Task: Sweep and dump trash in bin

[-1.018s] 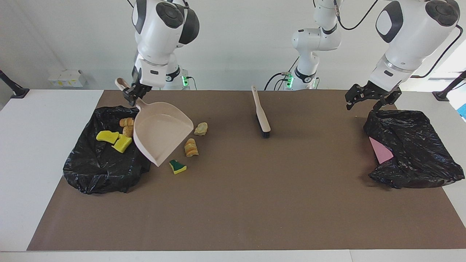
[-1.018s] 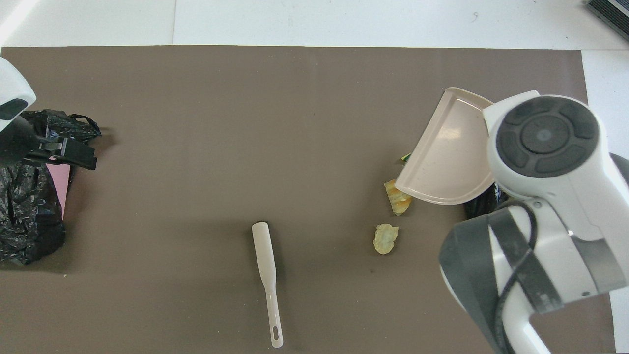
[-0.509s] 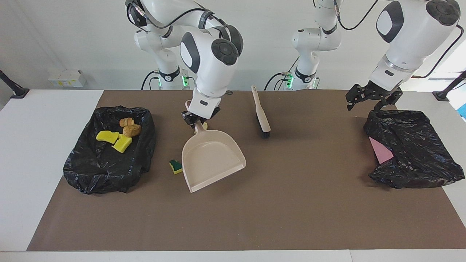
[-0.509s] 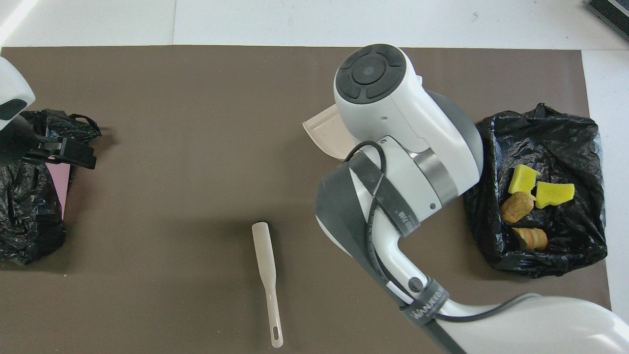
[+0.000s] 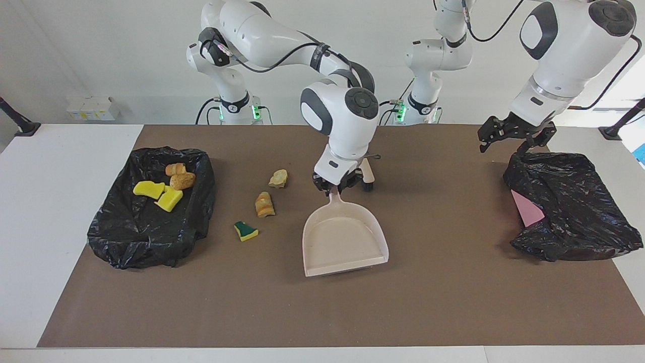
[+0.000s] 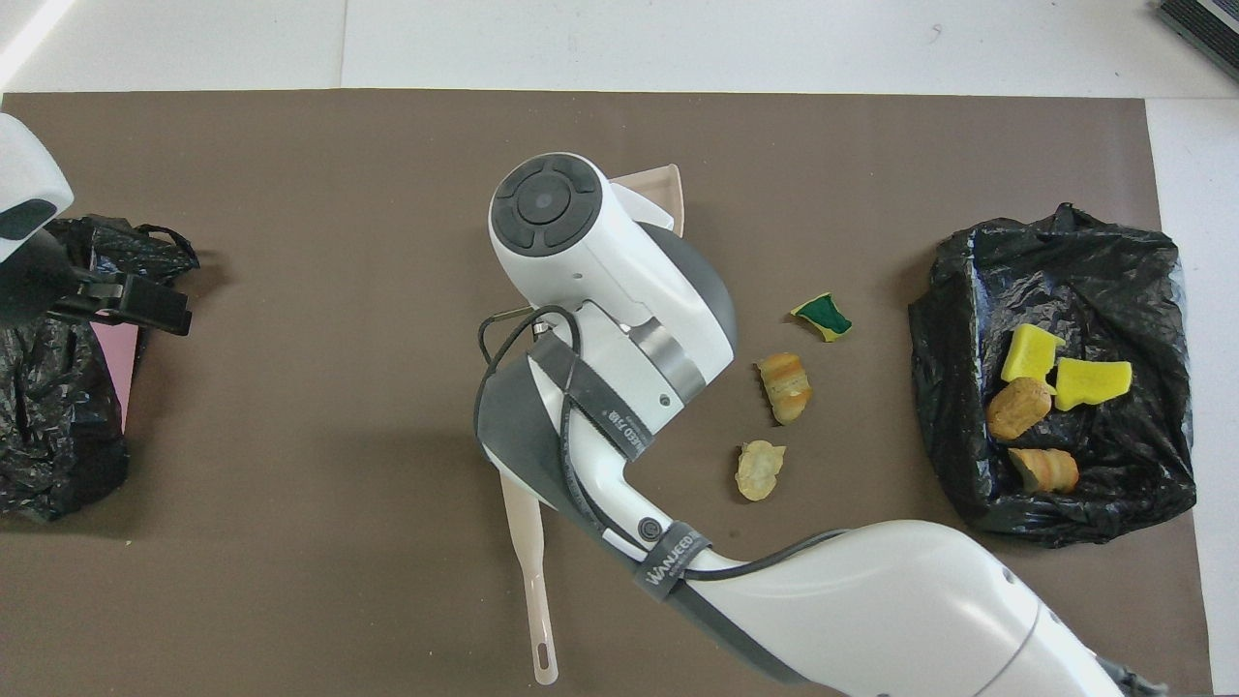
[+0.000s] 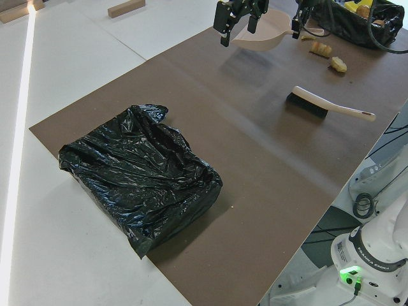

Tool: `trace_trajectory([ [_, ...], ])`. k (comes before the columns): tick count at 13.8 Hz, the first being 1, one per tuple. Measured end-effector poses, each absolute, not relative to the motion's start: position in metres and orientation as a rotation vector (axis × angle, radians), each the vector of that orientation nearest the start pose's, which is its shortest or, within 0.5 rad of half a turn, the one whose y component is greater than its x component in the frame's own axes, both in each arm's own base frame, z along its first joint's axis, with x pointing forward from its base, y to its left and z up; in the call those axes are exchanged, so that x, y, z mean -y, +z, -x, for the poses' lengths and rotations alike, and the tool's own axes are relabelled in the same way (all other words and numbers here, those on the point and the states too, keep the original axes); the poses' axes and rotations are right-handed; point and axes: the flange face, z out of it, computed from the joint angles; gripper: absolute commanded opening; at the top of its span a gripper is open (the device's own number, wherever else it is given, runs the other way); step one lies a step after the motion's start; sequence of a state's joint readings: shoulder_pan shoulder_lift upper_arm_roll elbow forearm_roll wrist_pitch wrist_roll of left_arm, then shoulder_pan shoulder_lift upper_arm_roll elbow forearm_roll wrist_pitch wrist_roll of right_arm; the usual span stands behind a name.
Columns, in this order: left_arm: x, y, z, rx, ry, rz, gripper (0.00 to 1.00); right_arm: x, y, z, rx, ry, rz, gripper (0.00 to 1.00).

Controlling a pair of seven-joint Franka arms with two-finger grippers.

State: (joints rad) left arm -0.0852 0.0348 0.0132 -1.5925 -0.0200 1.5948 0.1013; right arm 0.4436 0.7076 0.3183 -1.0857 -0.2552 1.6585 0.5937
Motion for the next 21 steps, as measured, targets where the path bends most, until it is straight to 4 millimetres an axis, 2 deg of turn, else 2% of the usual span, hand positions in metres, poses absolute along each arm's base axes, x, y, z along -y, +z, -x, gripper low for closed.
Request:
trace_trajectory([
  [4,0.043,0.596,-0.564,-0.299,0.052,3.147,1.00,-0.474,0.376,-0.581,0.152,0.052,3.201,0.00],
  [7,0.043,0.596,-0.564,-0.331,0.053,3.144,1.00,-0.485,0.360,-0.577,0.079,0.068,3.181,0.00],
  [10,0.042,0.595,-0.564,-0.335,0.055,3.144,1.00,-0.488,0.362,-0.577,-0.002,0.071,3.159,0.00],
  [11,0.043,0.595,-0.564,-0.336,0.055,3.144,1.00,-0.488,0.360,-0.578,-0.007,0.067,3.154,0.05],
  [12,0.043,0.595,-0.564,-0.337,0.056,3.144,1.00,-0.489,0.358,-0.578,-0.008,0.068,3.152,0.19],
  [17,0.044,0.593,-0.564,-0.346,0.064,3.143,1.00,-0.489,0.353,-0.578,-0.011,0.078,3.154,0.56],
  [19,0.045,0.591,-0.564,-0.351,0.068,3.142,1.00,-0.489,0.361,-0.579,-0.014,0.064,3.146,0.72],
  [21,0.046,0.590,-0.564,-0.353,0.070,3.142,1.00,-0.488,0.384,-0.575,-0.011,0.040,3.140,0.81],
])
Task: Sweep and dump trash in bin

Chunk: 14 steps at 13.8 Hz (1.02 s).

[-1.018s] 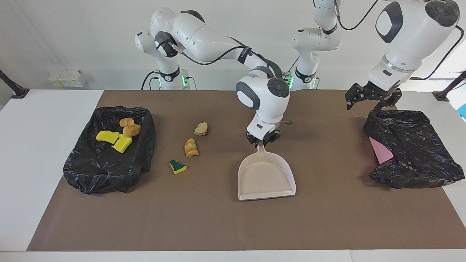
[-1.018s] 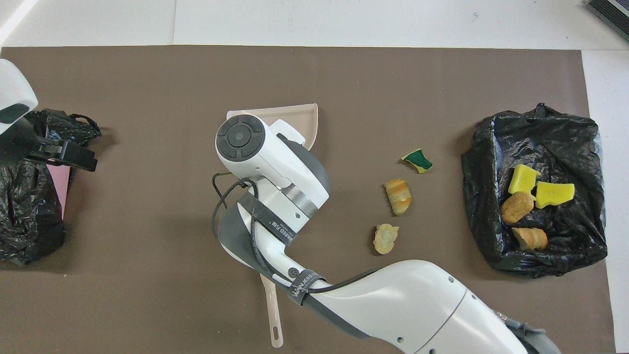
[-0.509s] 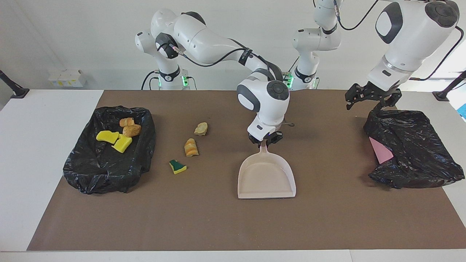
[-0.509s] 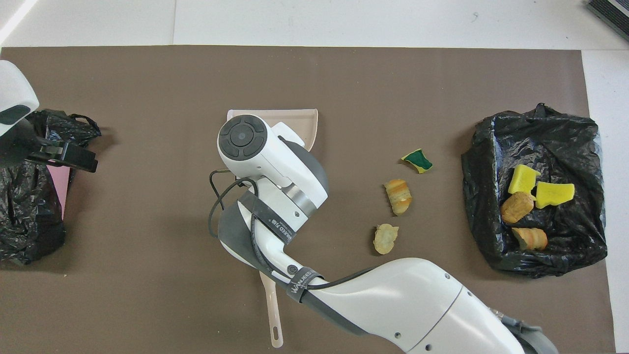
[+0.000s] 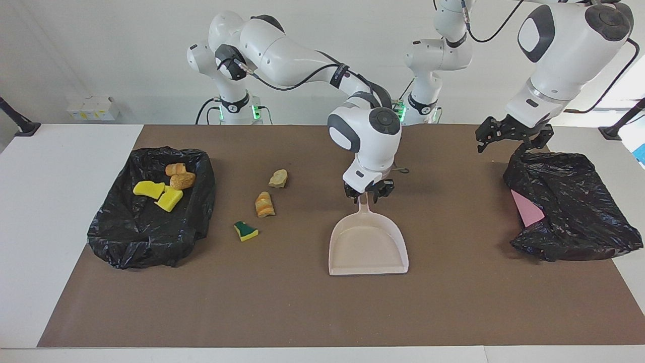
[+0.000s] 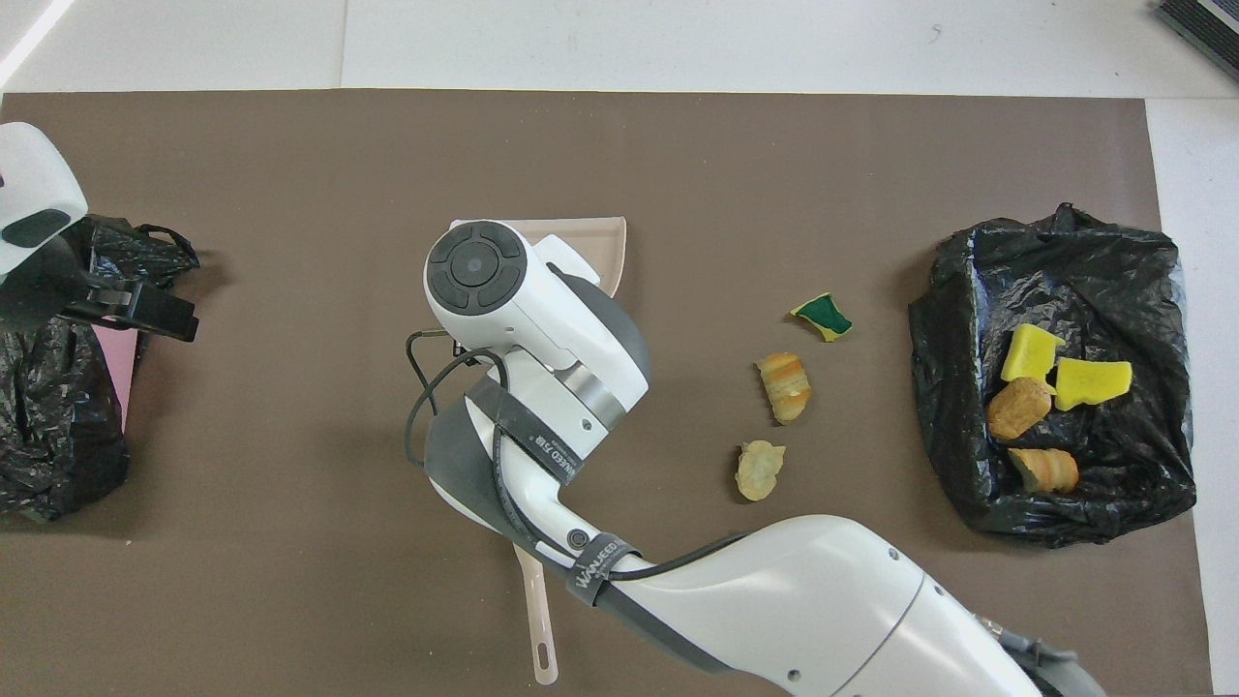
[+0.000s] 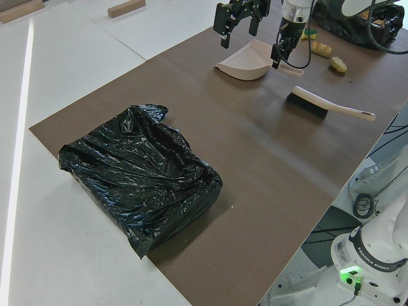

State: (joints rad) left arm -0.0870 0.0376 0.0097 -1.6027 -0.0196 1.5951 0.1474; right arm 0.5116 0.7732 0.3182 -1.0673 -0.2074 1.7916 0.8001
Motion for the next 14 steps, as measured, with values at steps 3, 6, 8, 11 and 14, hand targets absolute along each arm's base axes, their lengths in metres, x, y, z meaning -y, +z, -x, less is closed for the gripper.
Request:
trace_trajectory([
  [3,0.049,0.585,-0.569,-0.364,0.063,3.140,1.00,-0.484,0.429,-0.546,0.010,0.050,3.149,0.83],
  [6,0.071,0.565,-0.579,-0.418,0.060,3.133,1.00,-0.480,0.456,-0.497,0.025,0.116,3.146,0.87],
  [8,0.100,0.544,-0.587,-0.488,0.063,3.122,1.00,-0.482,0.461,-0.452,0.089,0.144,3.175,0.88],
  [11,0.149,0.511,-0.591,-0.553,0.069,3.108,1.00,-0.494,0.453,-0.383,0.142,0.161,3.186,0.86],
  [14,0.207,0.468,-0.584,-0.525,0.056,3.110,1.00,-0.487,0.420,-0.340,0.173,0.118,3.161,0.82],
])
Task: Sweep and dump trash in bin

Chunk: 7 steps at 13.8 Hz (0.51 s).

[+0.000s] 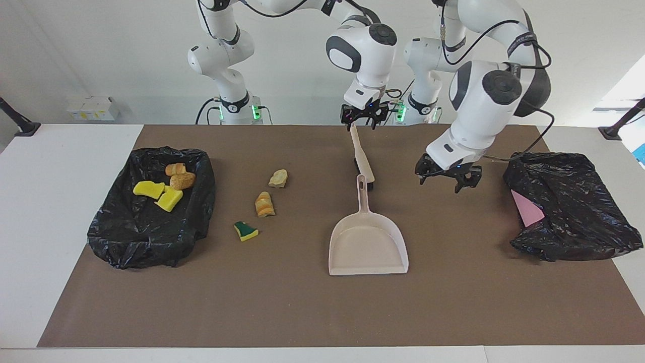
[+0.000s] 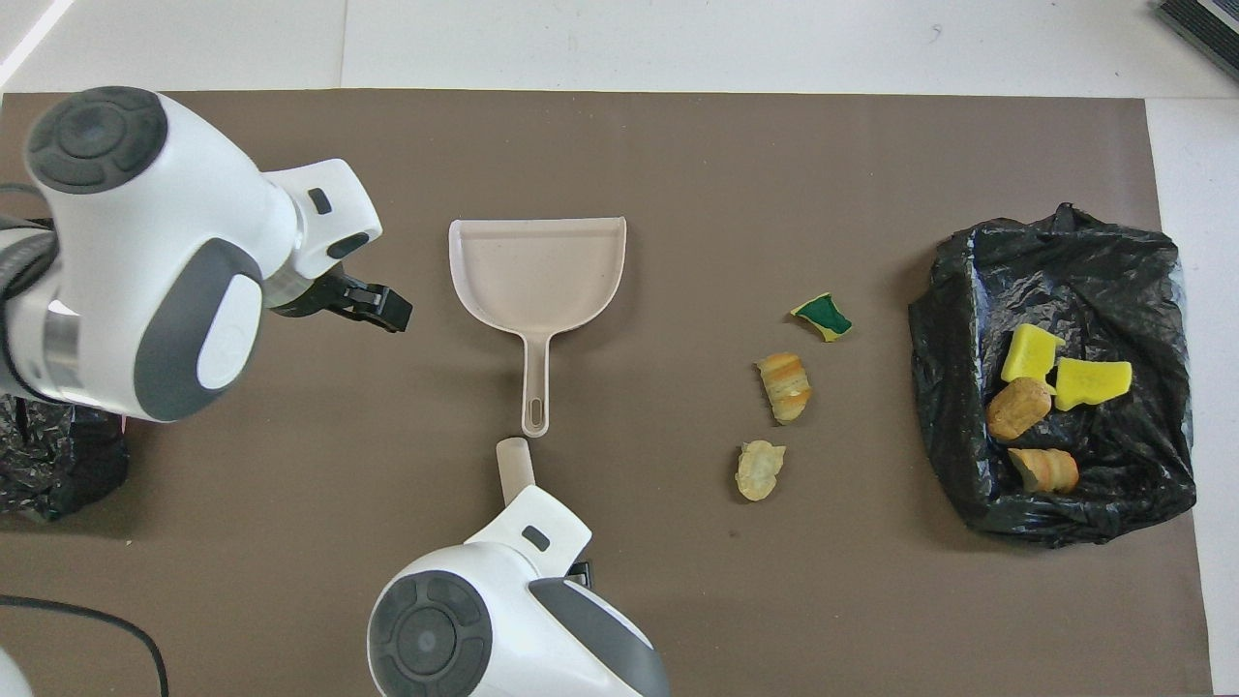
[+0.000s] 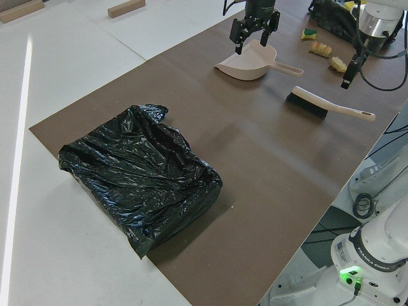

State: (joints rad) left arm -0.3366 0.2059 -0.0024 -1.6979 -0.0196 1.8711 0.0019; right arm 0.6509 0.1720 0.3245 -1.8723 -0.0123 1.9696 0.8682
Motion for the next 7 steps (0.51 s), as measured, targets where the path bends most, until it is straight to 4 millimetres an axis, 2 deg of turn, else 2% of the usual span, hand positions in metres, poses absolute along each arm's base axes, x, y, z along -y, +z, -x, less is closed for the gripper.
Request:
trace_trajectory([
  [4,0.280,0.412,-0.556,-0.457,0.027,3.122,1.00,-0.484,0.379,-0.306,0.223,0.104,3.156,0.78],
  [7,0.318,0.389,-0.537,-0.405,-0.006,3.137,1.00,-0.487,0.356,-0.287,0.217,0.083,3.137,0.75],
])
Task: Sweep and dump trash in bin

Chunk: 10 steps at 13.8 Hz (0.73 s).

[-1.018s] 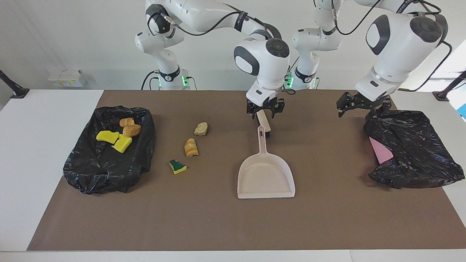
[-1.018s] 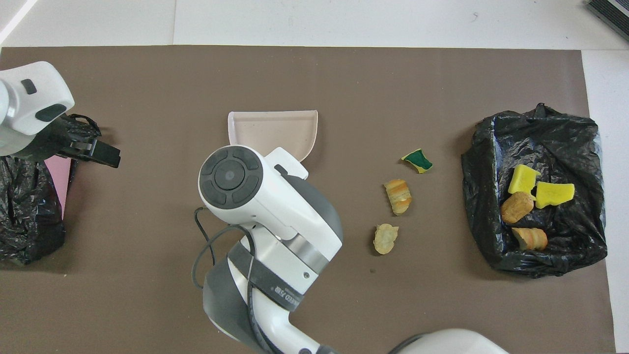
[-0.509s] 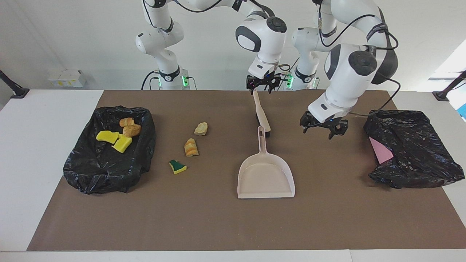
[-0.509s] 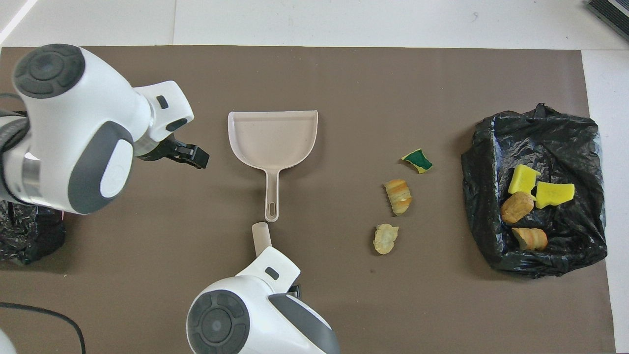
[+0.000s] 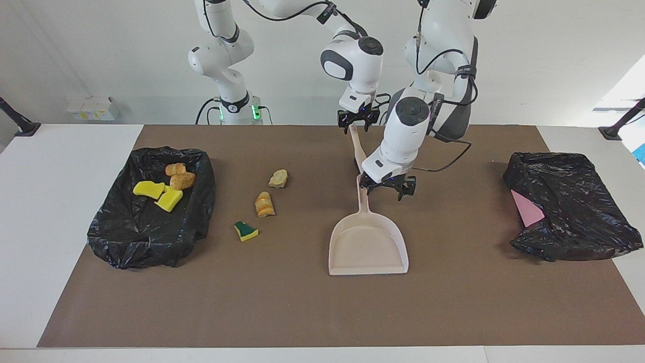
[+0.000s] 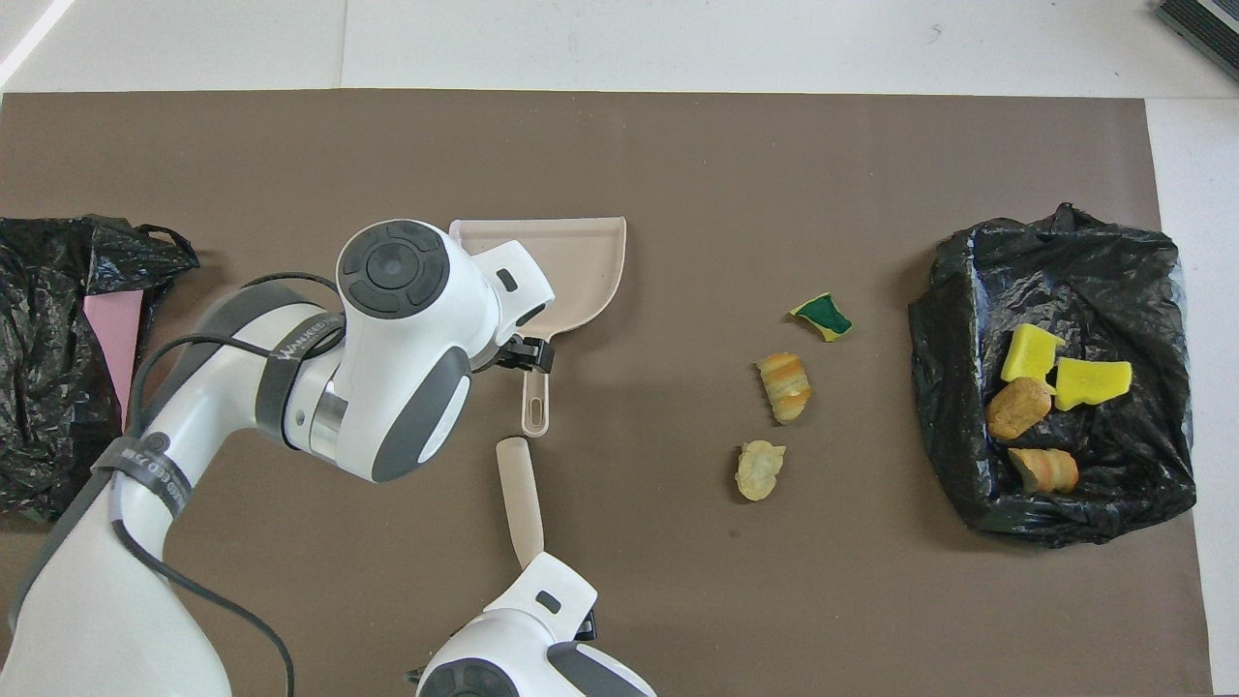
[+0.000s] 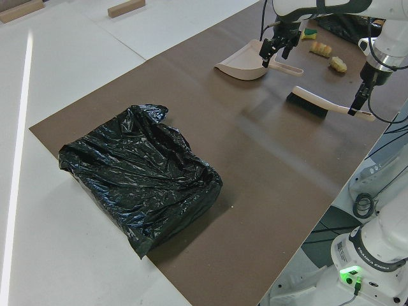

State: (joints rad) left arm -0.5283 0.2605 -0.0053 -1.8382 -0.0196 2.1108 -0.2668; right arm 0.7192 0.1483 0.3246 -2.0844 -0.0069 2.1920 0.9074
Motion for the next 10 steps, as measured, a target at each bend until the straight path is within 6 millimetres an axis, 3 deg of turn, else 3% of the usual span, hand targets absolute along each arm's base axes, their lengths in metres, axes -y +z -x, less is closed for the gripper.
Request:
trace_trajectory([
  [2,0.337,0.376,-0.528,-0.358,-0.016,3.146,1.00,-0.485,0.351,-0.285,0.216,0.085,3.139,0.72],
  [3,0.343,0.369,-0.526,-0.343,-0.009,3.146,0.88,-0.485,0.351,-0.285,0.215,0.085,3.139,0.68],
  [4,0.347,0.362,-0.525,-0.324,-0.006,3.147,0.73,-0.485,0.351,-0.285,0.214,0.085,3.139,0.68],
  [5,0.348,0.358,-0.525,-0.310,0.001,3.146,0.51,-0.484,0.350,-0.285,0.214,0.086,3.139,0.66],
  [6,0.348,0.356,-0.525,-0.303,0.005,3.145,0.20,-0.484,0.350,-0.285,0.214,0.087,3.140,0.65],
  [7,0.347,0.355,-0.526,-0.298,0.007,3.144,0.00,-0.484,0.350,-0.285,0.214,0.088,3.141,0.64],
  [9,0.346,0.355,-0.526,-0.294,0.006,3.144,0.00,-0.483,0.348,-0.285,0.214,0.090,3.143,0.59],
  [10,0.344,0.355,-0.527,-0.293,0.005,3.143,0.00,-0.482,0.346,-0.284,0.215,0.094,3.146,0.49],
])
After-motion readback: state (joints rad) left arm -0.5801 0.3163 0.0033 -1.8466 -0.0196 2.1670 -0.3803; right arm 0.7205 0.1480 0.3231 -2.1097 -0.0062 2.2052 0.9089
